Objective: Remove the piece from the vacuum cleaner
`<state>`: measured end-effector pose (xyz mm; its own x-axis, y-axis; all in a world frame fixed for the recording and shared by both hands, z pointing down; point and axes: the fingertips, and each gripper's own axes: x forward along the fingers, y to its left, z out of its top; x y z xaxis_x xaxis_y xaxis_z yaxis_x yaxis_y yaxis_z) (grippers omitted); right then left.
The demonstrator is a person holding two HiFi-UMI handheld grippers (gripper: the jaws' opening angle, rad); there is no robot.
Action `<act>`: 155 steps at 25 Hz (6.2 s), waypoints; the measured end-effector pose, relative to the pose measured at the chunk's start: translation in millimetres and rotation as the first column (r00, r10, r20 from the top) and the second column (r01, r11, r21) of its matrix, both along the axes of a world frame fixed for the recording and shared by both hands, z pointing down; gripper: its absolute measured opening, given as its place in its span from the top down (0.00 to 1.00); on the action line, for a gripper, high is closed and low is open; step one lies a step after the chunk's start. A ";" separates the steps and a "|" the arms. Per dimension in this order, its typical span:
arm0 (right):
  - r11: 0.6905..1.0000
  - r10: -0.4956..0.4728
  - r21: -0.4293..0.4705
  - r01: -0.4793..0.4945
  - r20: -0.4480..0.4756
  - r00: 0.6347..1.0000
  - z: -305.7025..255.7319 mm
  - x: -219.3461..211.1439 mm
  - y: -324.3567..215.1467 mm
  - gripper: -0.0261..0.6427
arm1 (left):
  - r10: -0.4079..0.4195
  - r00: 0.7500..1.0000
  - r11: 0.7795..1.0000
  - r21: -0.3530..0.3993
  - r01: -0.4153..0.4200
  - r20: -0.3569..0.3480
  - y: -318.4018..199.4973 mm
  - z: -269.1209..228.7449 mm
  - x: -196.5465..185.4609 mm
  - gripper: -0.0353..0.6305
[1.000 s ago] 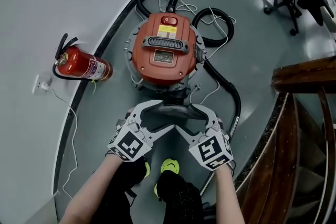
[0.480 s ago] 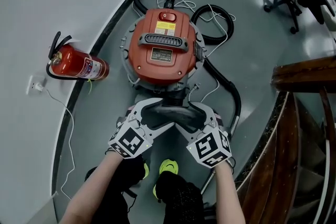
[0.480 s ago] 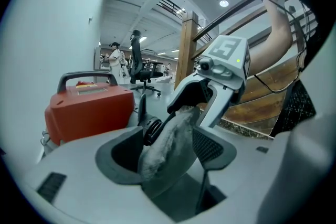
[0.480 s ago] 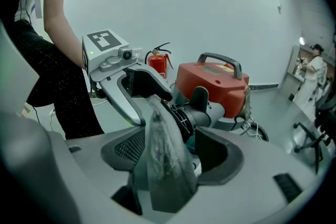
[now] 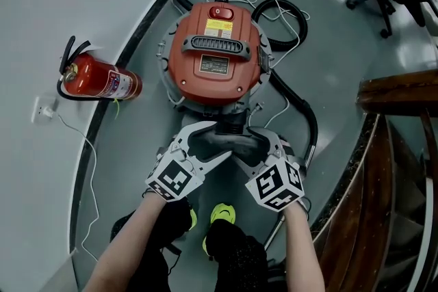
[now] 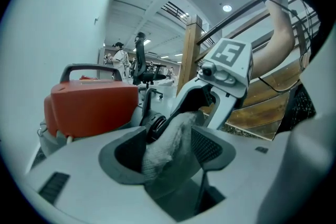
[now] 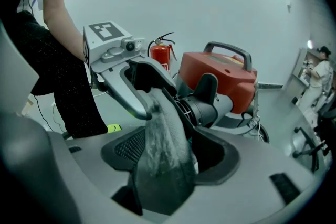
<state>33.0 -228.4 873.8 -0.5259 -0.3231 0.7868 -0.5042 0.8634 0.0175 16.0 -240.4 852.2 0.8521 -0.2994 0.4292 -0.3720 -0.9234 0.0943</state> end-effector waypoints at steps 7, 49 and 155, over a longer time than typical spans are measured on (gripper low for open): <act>0.999 0.013 0.053 -0.012 -0.025 1.000 0.1 1.9 -2.3 0.61 | 0.016 0.999 0.999 0.031 -0.017 0.032 -1.5 0.9 -0.5 0.61; 0.991 -0.039 0.124 0.049 -0.085 0.996 -1.9 0.3 30.6 0.87 | 0.015 0.983 0.995 0.094 -0.032 0.181 30.7 3.6 -5.6 0.78; 0.893 0.409 -0.288 -0.346 0.197 0.891 -133.8 1.8 90.1 0.94 | -0.089 0.994 0.978 -0.182 0.100 0.066 70.6 -122.8 -23.7 0.93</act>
<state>34.9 -138.3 740.0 -0.5877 -0.3552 0.7269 -0.7533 0.5679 -0.3316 -7.8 -169.7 729.3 0.7961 -0.2885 0.5320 -0.4667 -0.8523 0.2363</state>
